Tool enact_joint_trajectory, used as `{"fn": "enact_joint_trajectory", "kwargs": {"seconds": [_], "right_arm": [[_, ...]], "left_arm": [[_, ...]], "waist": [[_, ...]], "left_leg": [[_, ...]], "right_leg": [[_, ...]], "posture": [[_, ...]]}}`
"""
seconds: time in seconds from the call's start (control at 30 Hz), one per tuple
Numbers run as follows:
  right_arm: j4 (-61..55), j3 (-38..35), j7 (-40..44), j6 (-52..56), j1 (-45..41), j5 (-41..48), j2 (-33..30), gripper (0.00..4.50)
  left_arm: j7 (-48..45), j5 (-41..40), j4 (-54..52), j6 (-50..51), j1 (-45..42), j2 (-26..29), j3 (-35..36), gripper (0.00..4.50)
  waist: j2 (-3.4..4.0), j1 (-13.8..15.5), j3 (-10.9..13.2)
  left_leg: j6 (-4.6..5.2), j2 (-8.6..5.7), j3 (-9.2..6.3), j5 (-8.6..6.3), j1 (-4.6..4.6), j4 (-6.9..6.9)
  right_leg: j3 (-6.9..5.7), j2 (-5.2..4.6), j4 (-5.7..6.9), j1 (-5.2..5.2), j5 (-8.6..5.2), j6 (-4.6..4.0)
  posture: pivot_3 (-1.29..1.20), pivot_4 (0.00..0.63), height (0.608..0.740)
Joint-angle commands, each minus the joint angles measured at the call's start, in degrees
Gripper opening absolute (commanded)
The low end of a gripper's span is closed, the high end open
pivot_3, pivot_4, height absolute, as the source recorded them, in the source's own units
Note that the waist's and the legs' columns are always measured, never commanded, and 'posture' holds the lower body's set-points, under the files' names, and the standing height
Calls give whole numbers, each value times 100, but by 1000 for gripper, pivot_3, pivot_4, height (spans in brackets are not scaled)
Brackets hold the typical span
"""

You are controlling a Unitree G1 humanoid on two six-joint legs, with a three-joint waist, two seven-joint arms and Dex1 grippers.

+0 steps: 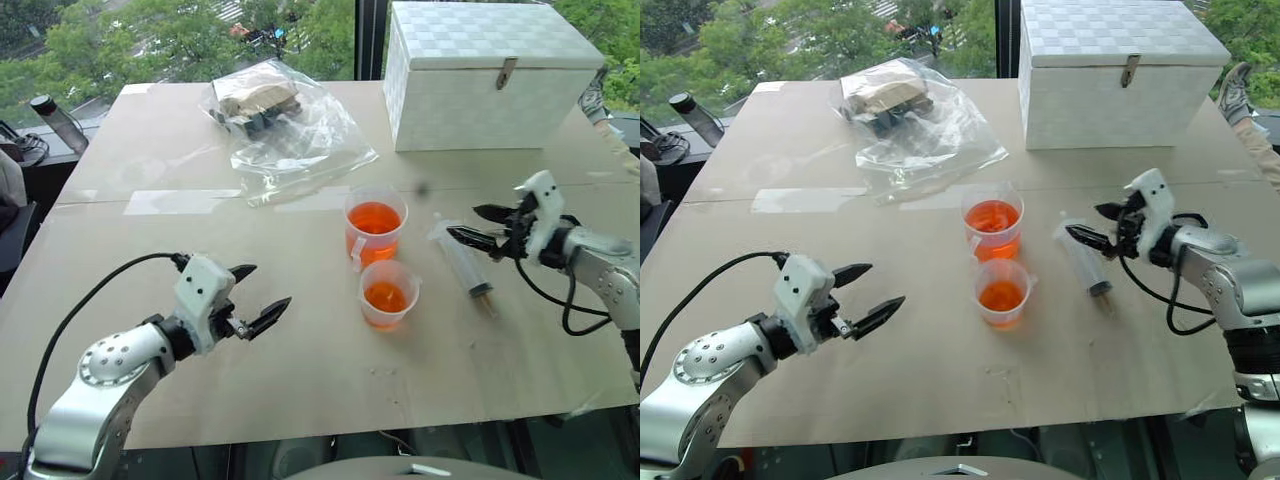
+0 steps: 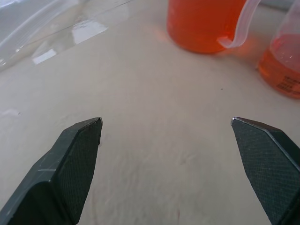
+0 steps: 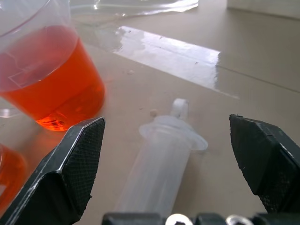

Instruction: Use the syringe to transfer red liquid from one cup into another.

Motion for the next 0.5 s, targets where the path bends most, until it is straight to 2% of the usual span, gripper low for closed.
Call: {"fn": "enact_joint_trajectory", "kwargs": {"seconds": [0.03, 0.2, 0.27, 0.33, 0.5], "right_arm": [[-145, -679, 1153, -942, 1005, -84, -290, 4462], [358, -1233, 2236, -2294, 2453, -431, -230, 4462], [690, -1438, 2369, -2625, 2630, -428, -65, 4462], [1071, -1452, 2623, -3199, 2762, -685, -18, 4462], [1396, -1414, 2845, -3960, 2780, -922, 211, 4462]], "left_arm": [[43, 172, -383, -172, 427, -69, 216, 4500], [-92, 535, -256, -761, 1182, -345, 97, 4500], [-62, 613, -151, -918, 1284, -488, 52, 4500], [-25, 588, -44, -1024, 1324, -667, 73, 4500], [-237, 695, 230, -1406, 1504, -741, 182, 4500]], "waist": [[0, 28, -1], [18, -57, -10], [26, -98, -9], [35, -129, -11], [40, -166, -17]], "left_leg": [[0, -1, 0, 0, -1, -5], [24, 0, 3, -14, 18, -10], [28, 0, 6, -16, 54, -14], [30, 1, 9, -18, 126, -24], [30, 2, 8, -19, 135, -23]], "right_leg": [[-1, -3, -2, 0, 0, 0], [4, -1, 7, 11, 0, -1], [8, 0, 8, 41, -1, -5], [13, -2, 1, 107, -3, -9], [14, -3, 3, 112, -11, -32]], "posture": [[0, 150, 740], [0, 150, 740], [0, 150, 740], [0, 150, 740], [0, 150, 740]]}}
